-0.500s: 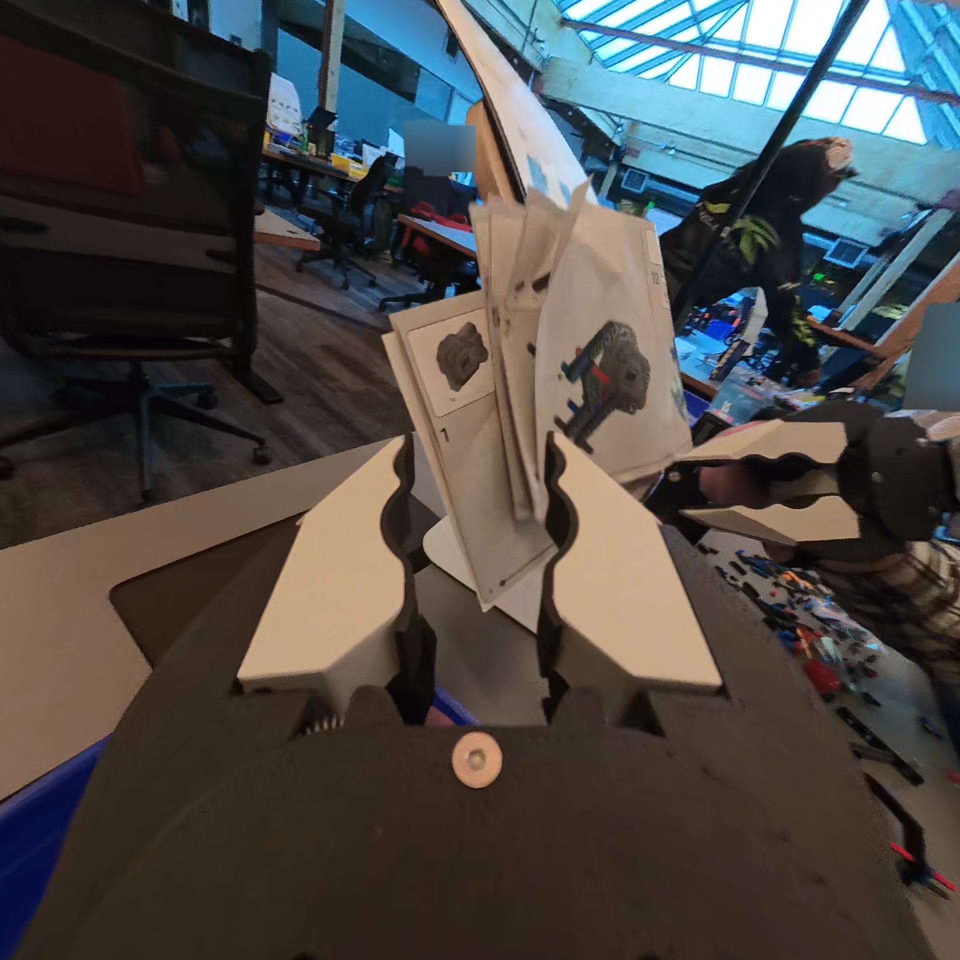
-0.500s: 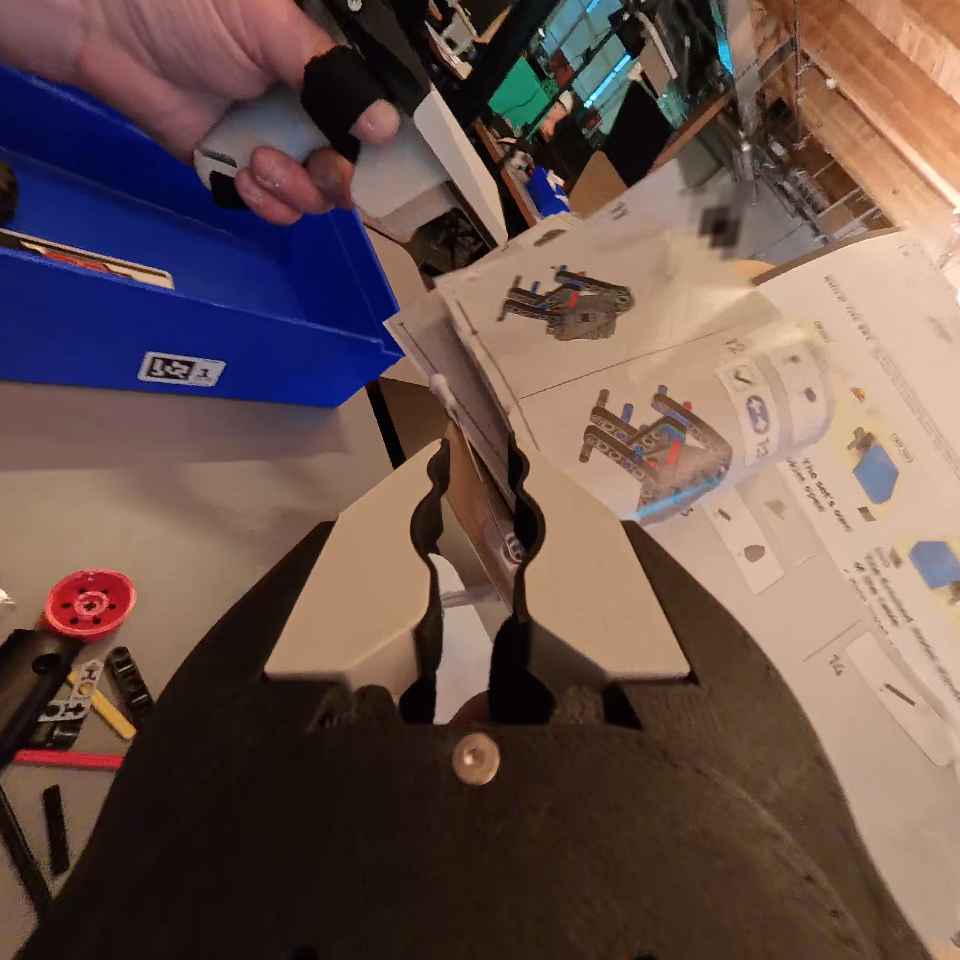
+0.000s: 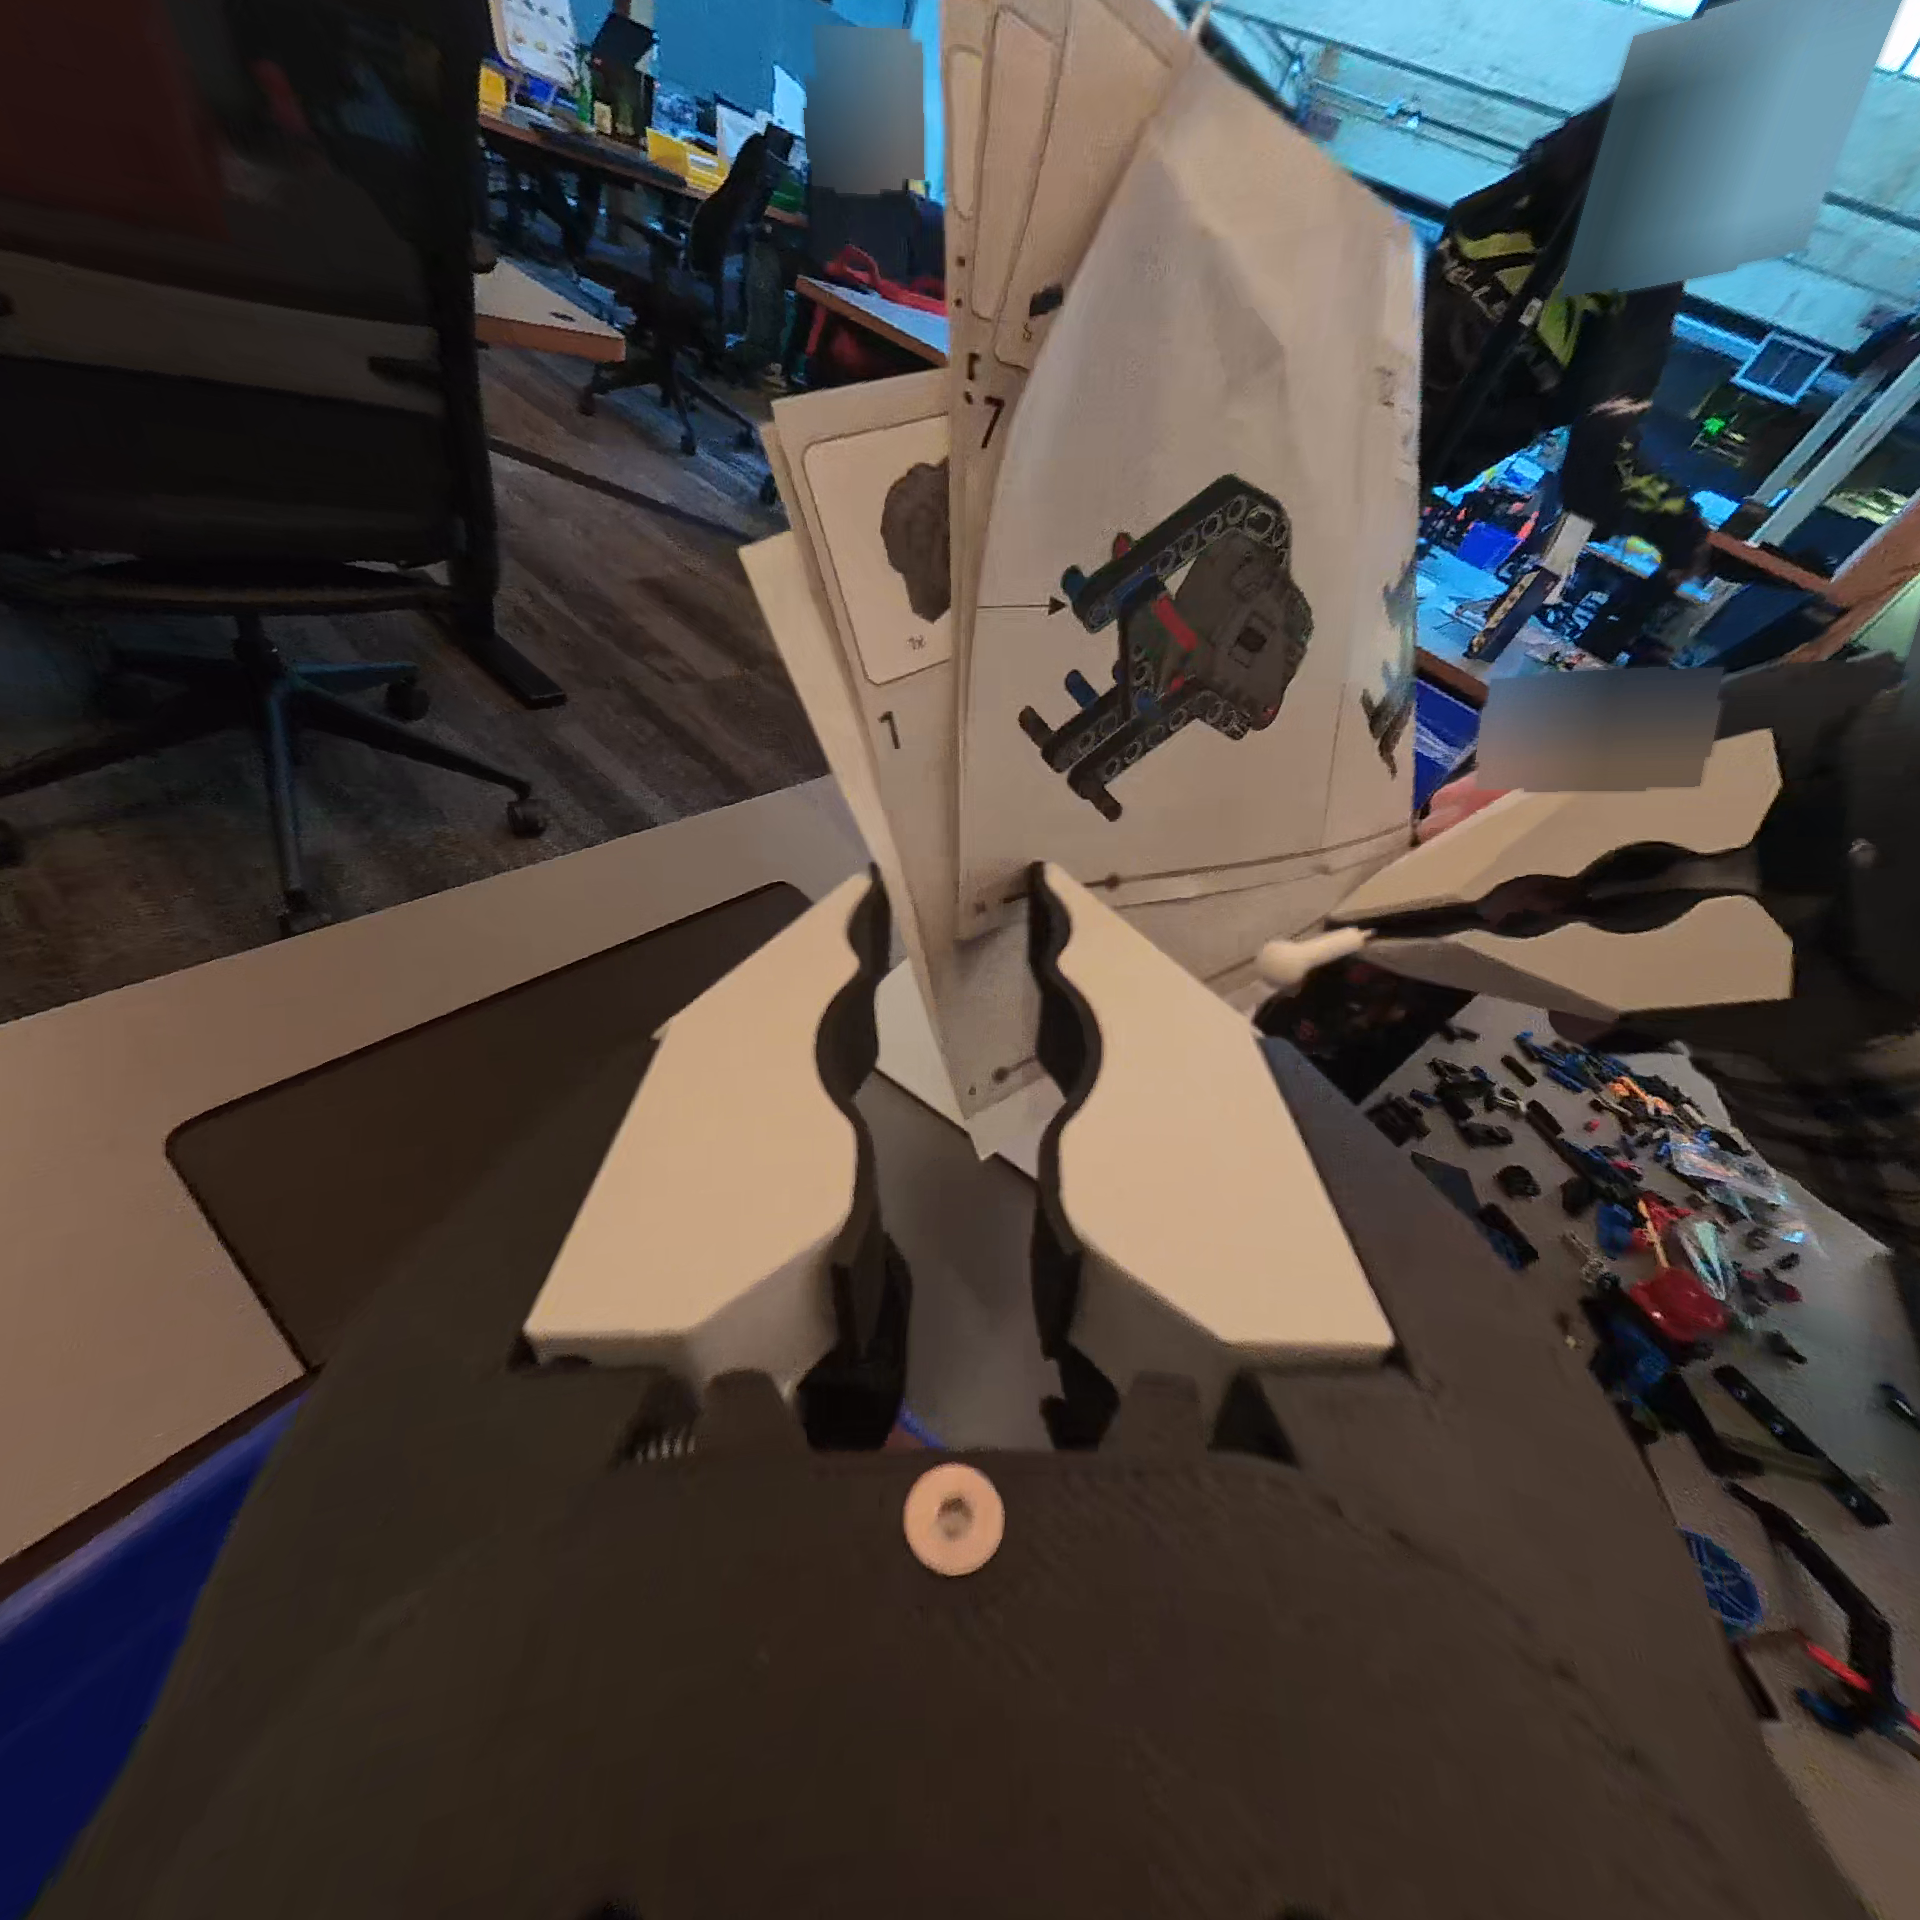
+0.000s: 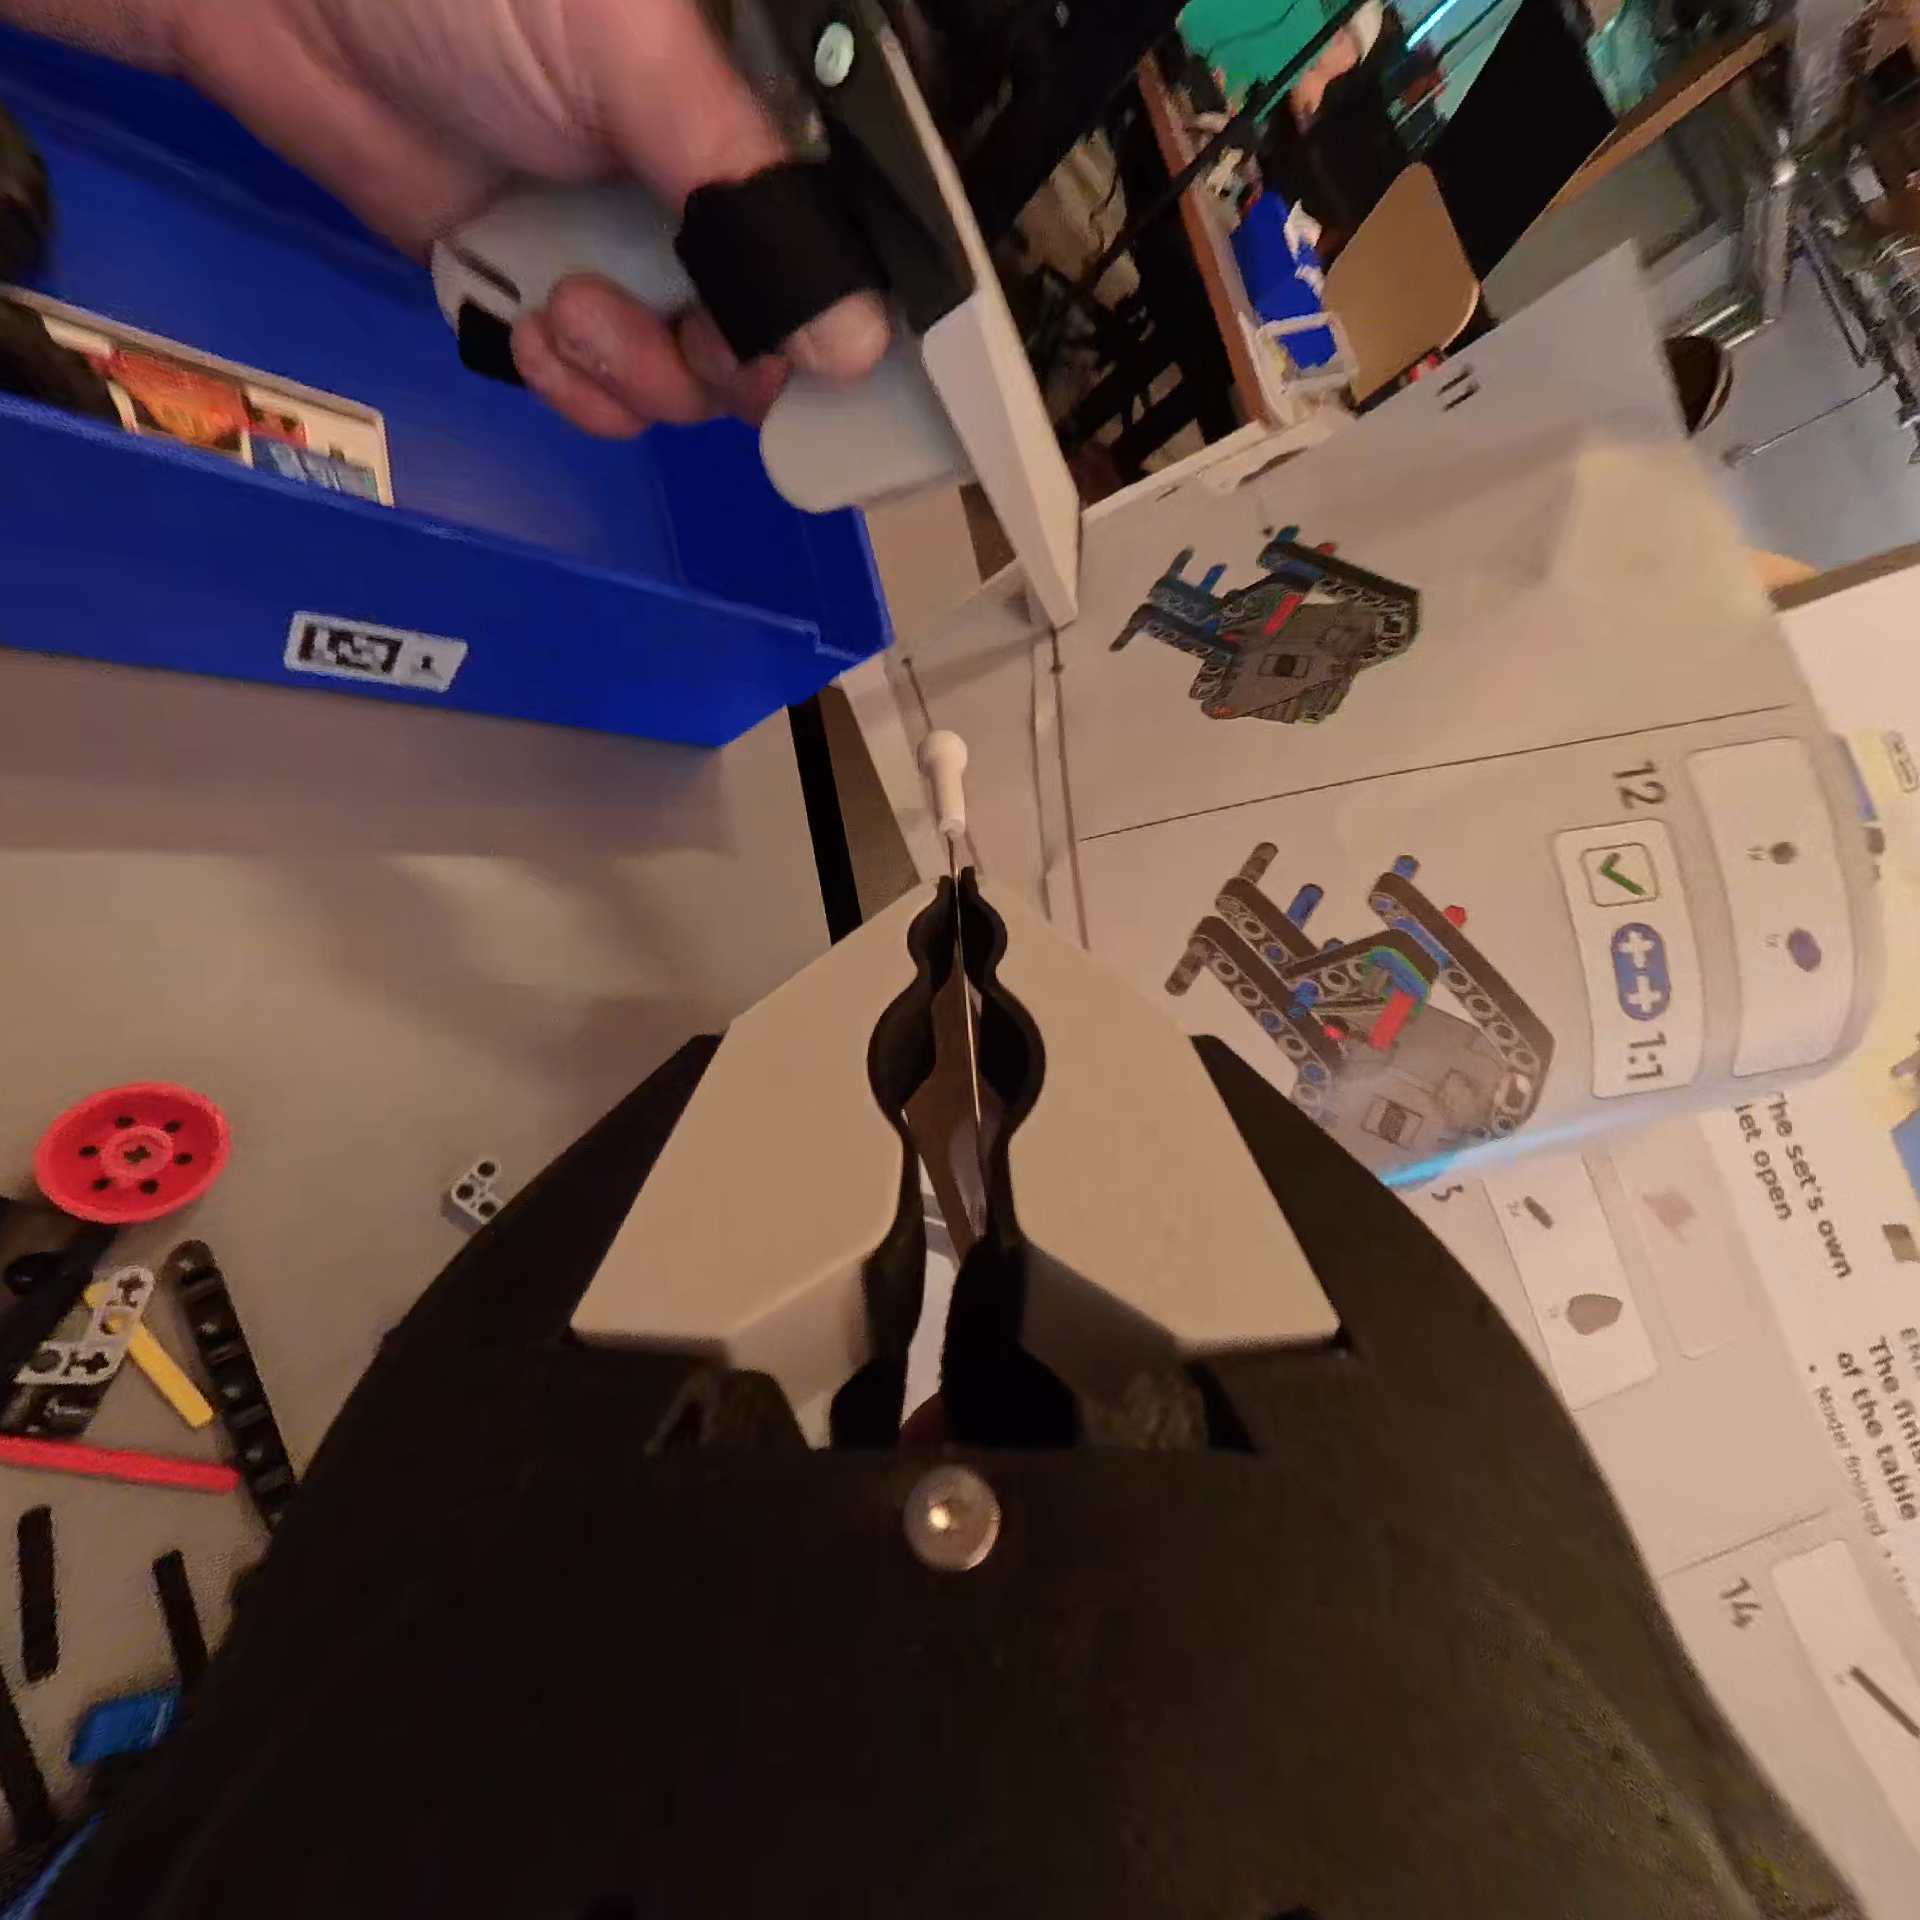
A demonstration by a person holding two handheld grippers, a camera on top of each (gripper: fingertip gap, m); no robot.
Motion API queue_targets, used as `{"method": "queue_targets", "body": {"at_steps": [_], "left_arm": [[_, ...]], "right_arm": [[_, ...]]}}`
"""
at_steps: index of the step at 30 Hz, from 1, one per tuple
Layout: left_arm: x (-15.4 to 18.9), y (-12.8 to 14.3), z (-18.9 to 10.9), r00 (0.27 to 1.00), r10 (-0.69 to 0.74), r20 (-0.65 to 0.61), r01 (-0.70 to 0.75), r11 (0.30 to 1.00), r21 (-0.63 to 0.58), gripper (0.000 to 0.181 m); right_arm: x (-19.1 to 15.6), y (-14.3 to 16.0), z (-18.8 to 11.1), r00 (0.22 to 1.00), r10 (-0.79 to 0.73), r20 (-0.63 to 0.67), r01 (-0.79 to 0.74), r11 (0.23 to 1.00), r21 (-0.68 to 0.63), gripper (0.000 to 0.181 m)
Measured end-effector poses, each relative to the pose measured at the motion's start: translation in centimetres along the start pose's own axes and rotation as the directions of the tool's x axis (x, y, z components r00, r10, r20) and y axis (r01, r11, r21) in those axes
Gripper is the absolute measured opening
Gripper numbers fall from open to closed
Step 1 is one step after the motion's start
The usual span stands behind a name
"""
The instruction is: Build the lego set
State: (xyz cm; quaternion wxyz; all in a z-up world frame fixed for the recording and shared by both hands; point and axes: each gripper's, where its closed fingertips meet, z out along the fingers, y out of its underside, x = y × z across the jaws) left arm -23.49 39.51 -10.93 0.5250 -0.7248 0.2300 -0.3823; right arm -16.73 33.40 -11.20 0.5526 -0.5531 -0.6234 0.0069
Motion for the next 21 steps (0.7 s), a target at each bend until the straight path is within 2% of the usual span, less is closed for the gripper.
{"method": "queue_targets", "body": {"at_steps": [2,7,10,15,18,21], "left_arm": [[0.2,-0.1,-0.1,1.000,0.007,-0.007,-0.007,1.000,0.016,0.015],[-0.3,-0.3,-0.9,0.999,0.017,0.028,-0.018,0.999,0.049,0.006],[-0.3,0.2,-0.9,0.999,0.007,0.031,-0.008,0.999,0.032,0.005],[0.1,0.5,-1.1,1.000,0.007,0.005,-0.007,0.999,0.041,0.006],[0.3,0.6,-1.6,1.000,-0.002,-0.013,0.002,0.999,0.036,0.017],[0.4,0.0,-2.1,1.000,-0.013,-0.020,0.014,0.998,0.054,0.048]], "right_arm": [[0.0,-0.2,-0.2,1.000,0.026,0.006,-0.026,0.999,0.027,0.000],[0.3,-0.4,-0.4,1.000,0.025,-0.007,-0.025,0.997,0.073,0.000],[1.6,-0.8,-1.2,0.985,0.172,-0.016,-0.168,0.973,0.156,0.000],[3.1,-0.3,-1.2,0.933,0.350,-0.080,-0.330,0.923,0.196,0.000],[3.6,0.3,-0.9,0.922,0.374,-0.105,-0.353,0.920,0.170,0.000],[3.2,0.3,-0.6,0.951,0.290,-0.107,-0.278,0.954,0.113,0.000]]}}
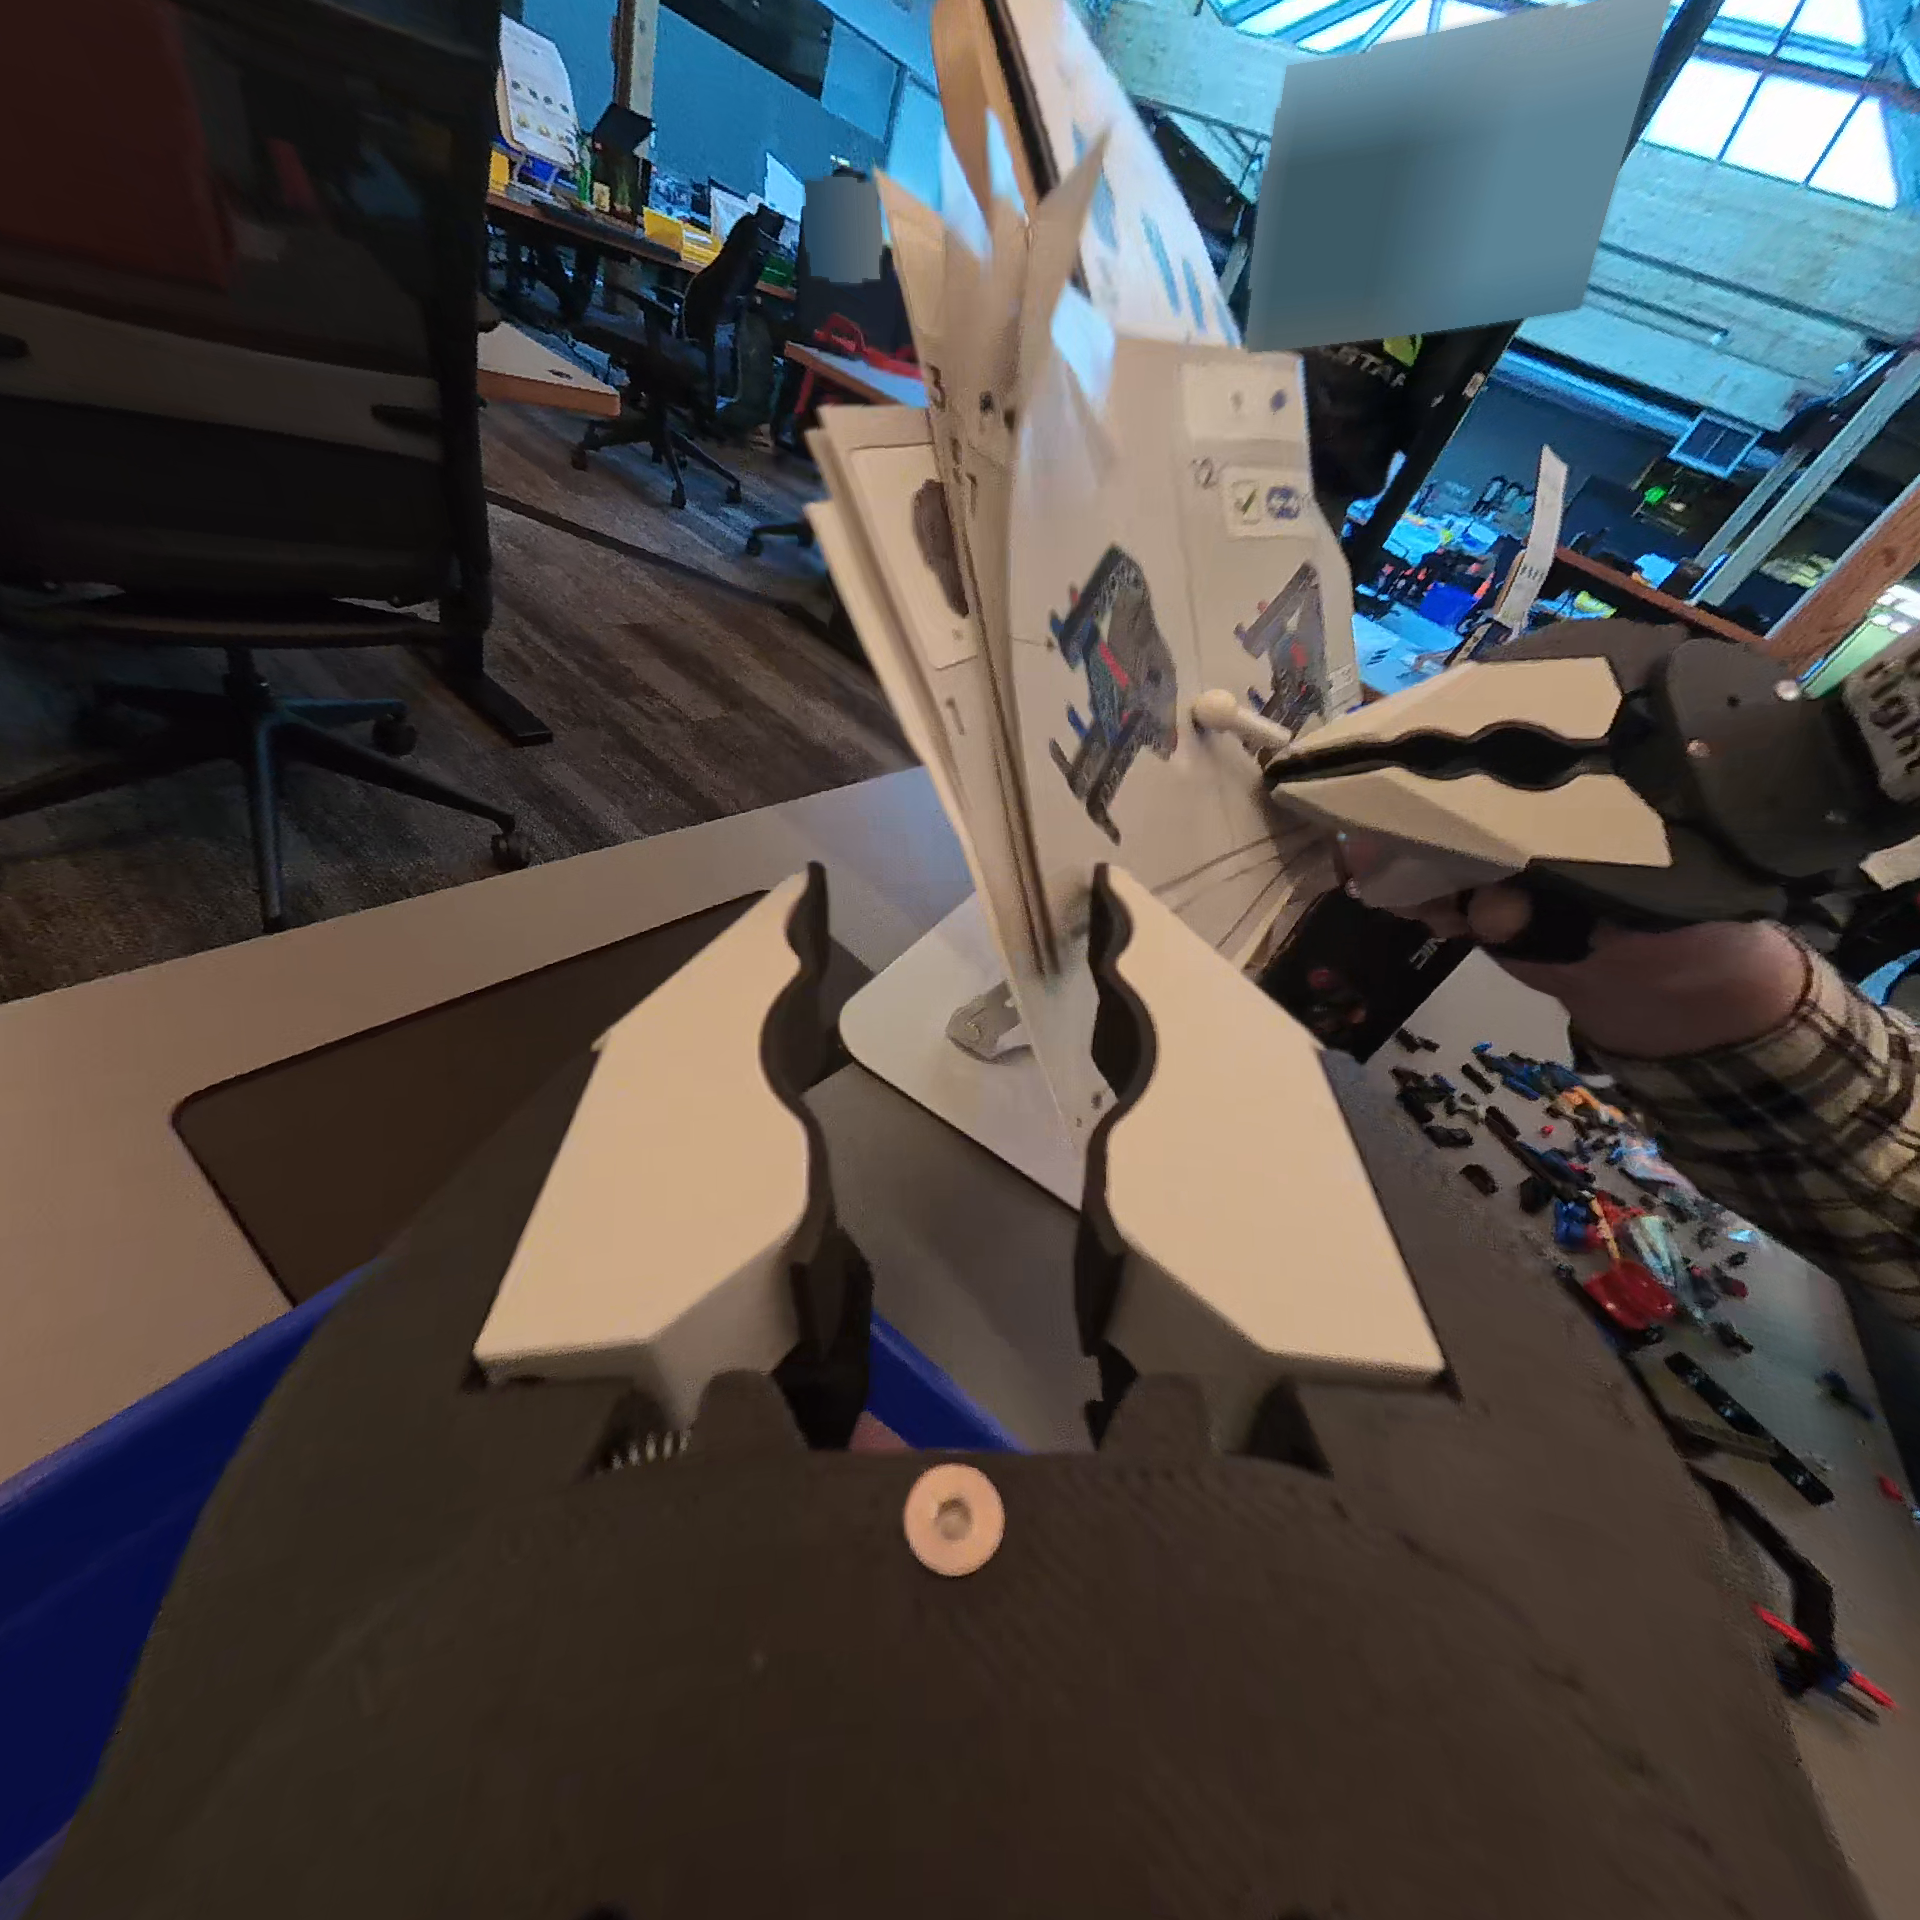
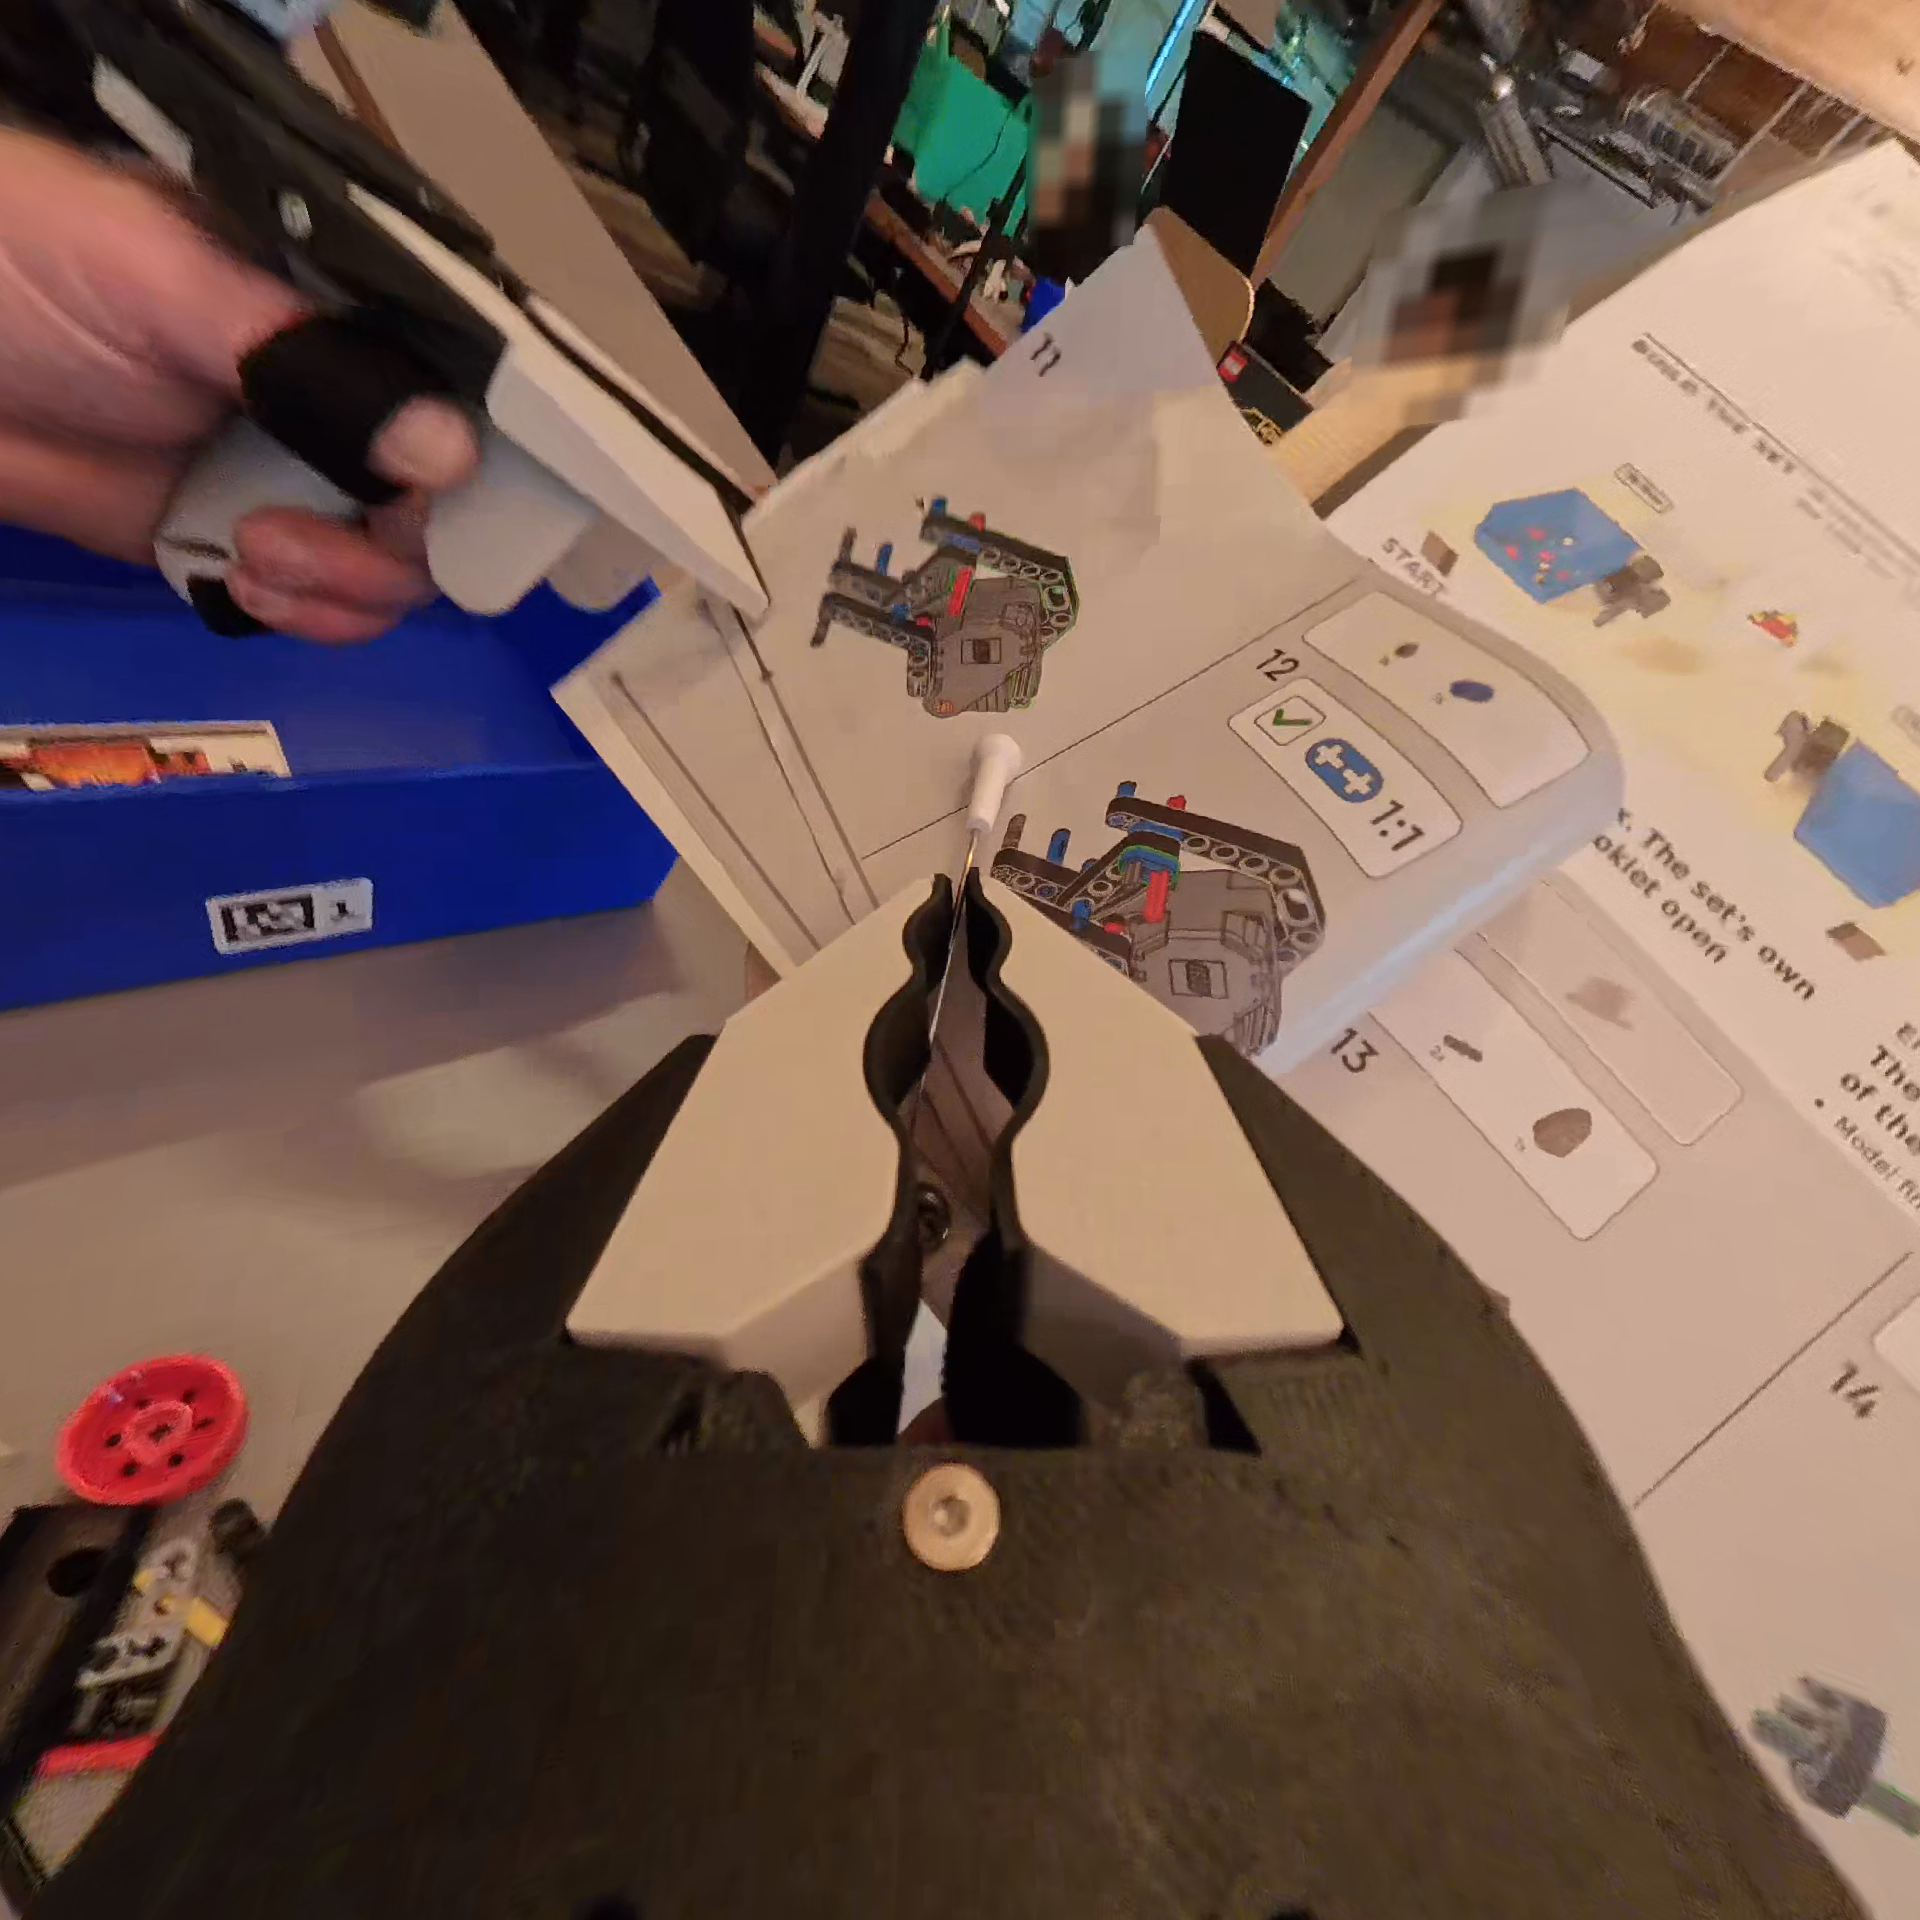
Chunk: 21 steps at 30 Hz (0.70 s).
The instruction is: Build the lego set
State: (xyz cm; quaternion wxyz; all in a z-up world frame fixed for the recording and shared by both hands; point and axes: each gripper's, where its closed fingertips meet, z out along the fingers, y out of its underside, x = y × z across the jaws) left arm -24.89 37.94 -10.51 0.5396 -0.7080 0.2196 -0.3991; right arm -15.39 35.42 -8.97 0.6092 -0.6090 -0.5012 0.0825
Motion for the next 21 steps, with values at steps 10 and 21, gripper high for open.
{"method": "queue_targets", "body": {"at_steps": [10,21], "left_arm": [[-0.1,-0.8,0.4,1.000,0.001,0.023,-0.002,1.000,0.026,0.019],[-0.4,-1.0,-0.5,0.996,0.042,0.084,-0.045,0.998,0.038,0.018]], "right_arm": [[-1.6,0.0,-0.1,0.990,-0.110,0.085,0.115,0.992,-0.058,0.000],[-0.7,-0.2,-1.0,0.997,-0.066,0.031,0.068,0.996,-0.061,0.027]]}}
